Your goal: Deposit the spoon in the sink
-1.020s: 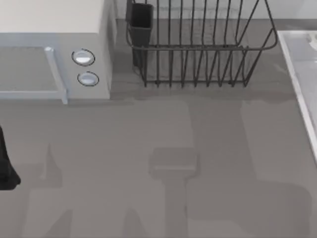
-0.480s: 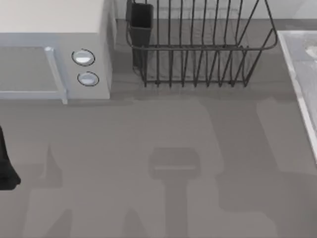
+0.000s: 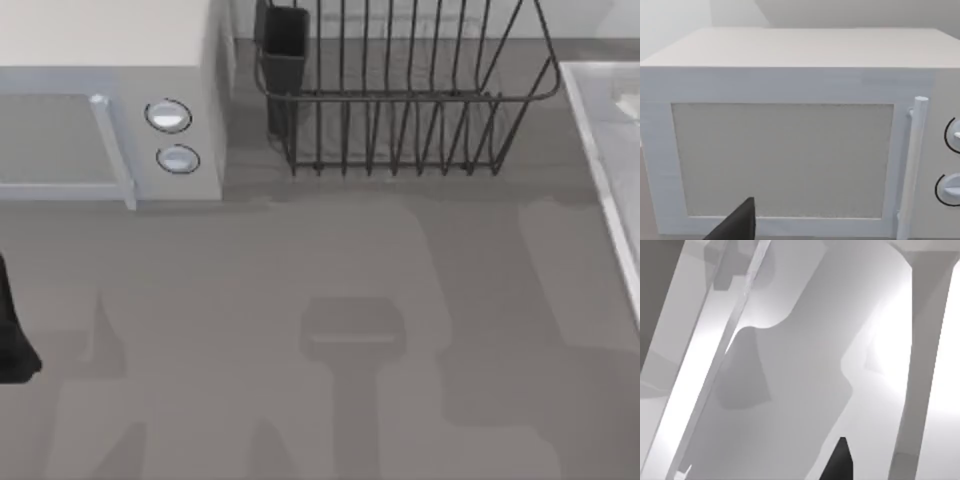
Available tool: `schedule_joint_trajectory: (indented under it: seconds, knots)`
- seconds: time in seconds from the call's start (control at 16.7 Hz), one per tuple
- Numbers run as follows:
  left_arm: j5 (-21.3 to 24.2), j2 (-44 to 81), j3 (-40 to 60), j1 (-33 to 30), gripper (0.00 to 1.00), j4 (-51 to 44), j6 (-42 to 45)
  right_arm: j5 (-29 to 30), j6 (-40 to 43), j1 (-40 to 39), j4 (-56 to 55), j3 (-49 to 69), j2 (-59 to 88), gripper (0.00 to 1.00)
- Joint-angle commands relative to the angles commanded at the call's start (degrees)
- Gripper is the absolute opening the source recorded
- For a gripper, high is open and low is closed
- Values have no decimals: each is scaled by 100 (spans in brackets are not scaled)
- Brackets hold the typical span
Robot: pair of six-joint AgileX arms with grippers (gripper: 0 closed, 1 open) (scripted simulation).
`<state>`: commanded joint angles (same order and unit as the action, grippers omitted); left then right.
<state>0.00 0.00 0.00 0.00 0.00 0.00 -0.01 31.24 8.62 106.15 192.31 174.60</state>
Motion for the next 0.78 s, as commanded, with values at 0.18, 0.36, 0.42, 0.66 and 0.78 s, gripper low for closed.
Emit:
schedule_joint_trajectory:
  seconds: [0.18, 0.36, 0.42, 0.66, 0.78]
  knots:
    - [0, 0, 0, 0, 100, 0, 0, 0, 0, 0, 0, 0, 0, 68]
    - [0, 0, 0, 0, 100, 0, 0, 0, 0, 0, 0, 0, 0, 90]
    - [0, 0, 0, 0, 100, 0, 0, 0, 0, 0, 0, 0, 0, 98]
    - [0, 0, 0, 0, 100, 0, 0, 0, 0, 0, 0, 0, 0, 100]
    - [0, 0, 0, 0, 100, 0, 0, 0, 0, 0, 0, 0, 0, 100]
